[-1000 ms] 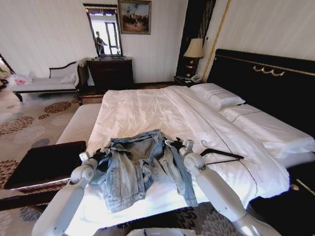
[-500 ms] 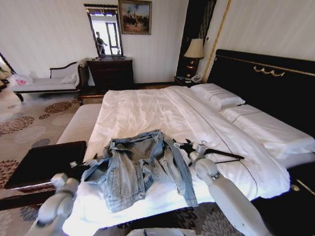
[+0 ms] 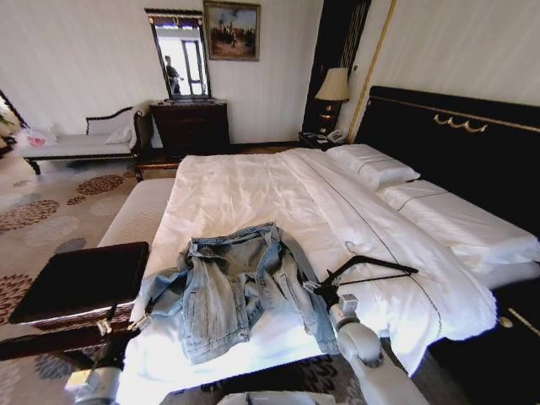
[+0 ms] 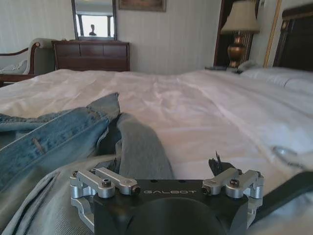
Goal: Pick up the clothes from the bed and hang them on the clothes hanger.
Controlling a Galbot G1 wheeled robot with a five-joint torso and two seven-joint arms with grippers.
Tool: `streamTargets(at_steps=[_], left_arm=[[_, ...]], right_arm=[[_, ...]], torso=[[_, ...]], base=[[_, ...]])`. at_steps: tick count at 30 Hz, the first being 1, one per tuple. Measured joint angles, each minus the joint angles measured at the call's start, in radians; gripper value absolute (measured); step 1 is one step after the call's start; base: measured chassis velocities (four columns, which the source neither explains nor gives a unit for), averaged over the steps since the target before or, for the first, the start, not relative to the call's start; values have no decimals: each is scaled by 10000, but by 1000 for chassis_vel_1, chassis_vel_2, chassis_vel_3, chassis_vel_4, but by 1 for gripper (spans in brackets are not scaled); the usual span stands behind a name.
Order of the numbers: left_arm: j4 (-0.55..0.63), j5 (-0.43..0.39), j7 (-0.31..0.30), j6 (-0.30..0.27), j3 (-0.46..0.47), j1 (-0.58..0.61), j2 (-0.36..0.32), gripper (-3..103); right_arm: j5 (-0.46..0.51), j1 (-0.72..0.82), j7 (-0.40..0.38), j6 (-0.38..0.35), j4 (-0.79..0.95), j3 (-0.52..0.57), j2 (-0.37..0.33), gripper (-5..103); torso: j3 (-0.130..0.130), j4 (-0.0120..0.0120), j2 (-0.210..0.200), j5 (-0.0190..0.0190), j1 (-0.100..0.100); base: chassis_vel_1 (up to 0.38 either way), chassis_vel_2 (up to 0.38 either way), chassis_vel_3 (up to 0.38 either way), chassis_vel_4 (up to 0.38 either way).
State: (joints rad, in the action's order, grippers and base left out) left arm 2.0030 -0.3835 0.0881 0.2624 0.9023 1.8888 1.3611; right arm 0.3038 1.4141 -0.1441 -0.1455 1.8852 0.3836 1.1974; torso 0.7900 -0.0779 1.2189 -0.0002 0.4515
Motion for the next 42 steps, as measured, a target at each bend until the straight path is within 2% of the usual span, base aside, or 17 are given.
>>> streamTargets(at_steps=[2,5,11,17,30,42], left_arm=[[11,0,2,23,-5,6,23,100],[208,0,2,100,-118,4,120,100],[682,220,73,187,-463,271,138,100],[676,289,79,382,-582,540,253,100],[610,167,70,383,-612,580,479,100],[514,320,29,324,-787,541,585,100]], right_arm=[[-72,11,2,48,17,12,1,100],[-718,23,1,439,167,115,-18,100],[-851,23,36,503,225,204,-149,100],[-800,-24,40,502,138,246,-260,100],[-508,-138,-24,401,12,293,-502,100],[-112,-147,-43,292,-23,441,-779,100]], torso=[[0,0,0,1,1],[1,-2,-1,3,3],[1,-2,-1,2,3],[1,-1,-1,2,2],[3,0,-3,7,4],[1,0,0,0,2]], base=[[0,0,0,0],[0,0,0,0],[0,0,0,0],[-28,-25,33,24],[-166,-150,167,152],[-31,-47,47,36]])
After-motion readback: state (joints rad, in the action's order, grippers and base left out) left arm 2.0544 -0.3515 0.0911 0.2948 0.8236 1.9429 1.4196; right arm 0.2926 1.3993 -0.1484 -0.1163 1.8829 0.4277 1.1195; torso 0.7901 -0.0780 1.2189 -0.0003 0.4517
